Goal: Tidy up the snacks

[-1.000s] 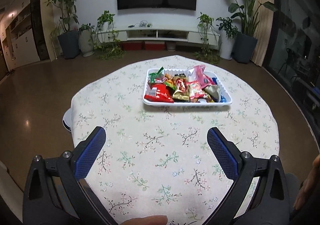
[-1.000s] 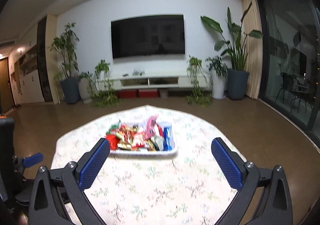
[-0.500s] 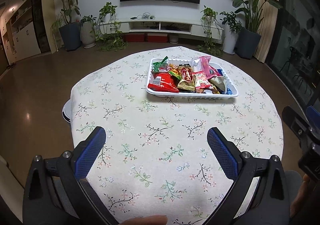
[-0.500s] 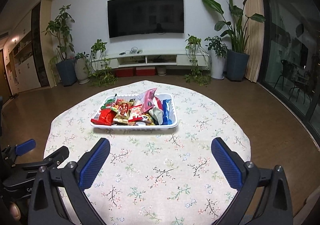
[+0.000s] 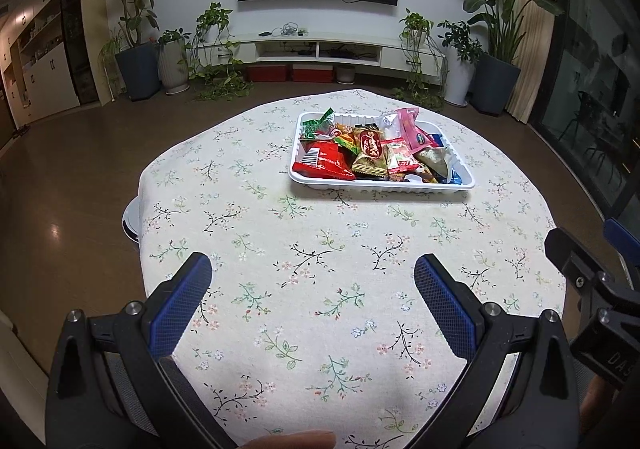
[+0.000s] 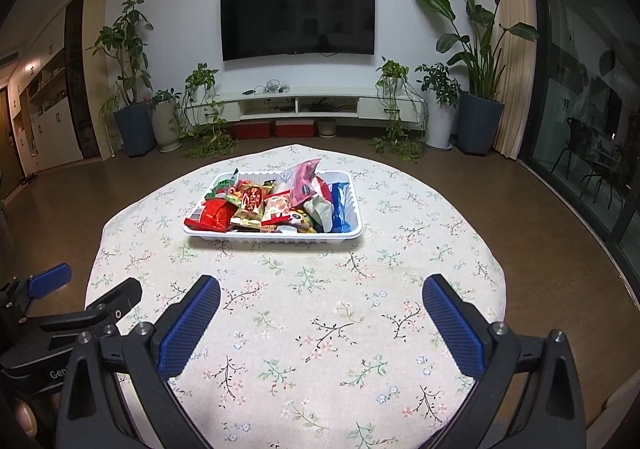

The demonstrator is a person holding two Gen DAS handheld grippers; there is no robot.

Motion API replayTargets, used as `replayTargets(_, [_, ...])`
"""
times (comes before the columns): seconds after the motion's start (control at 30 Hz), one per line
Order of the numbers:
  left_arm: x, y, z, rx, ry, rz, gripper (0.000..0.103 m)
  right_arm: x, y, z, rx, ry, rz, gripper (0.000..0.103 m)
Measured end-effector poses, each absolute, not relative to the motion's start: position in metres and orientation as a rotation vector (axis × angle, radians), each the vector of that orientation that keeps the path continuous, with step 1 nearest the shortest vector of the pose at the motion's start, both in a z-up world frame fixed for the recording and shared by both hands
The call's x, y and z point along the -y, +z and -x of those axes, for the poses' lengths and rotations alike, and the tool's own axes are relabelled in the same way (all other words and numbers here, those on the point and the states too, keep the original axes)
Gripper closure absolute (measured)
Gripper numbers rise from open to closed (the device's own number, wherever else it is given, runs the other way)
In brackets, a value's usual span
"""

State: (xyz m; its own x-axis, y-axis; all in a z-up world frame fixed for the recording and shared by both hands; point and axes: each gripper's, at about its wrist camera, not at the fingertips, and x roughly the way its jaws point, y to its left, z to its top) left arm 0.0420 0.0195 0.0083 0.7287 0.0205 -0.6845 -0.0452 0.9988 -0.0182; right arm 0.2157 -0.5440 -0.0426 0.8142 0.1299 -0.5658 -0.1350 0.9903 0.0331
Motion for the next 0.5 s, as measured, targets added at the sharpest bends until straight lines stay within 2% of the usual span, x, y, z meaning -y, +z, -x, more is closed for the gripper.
replayTargets(0.5, [-0.0162,0.0081,-0.0413,-0.757,0.031,0.034,0.000,0.5395,-0.0492,-0.2171,-0.648,0.144,0.023,0.000])
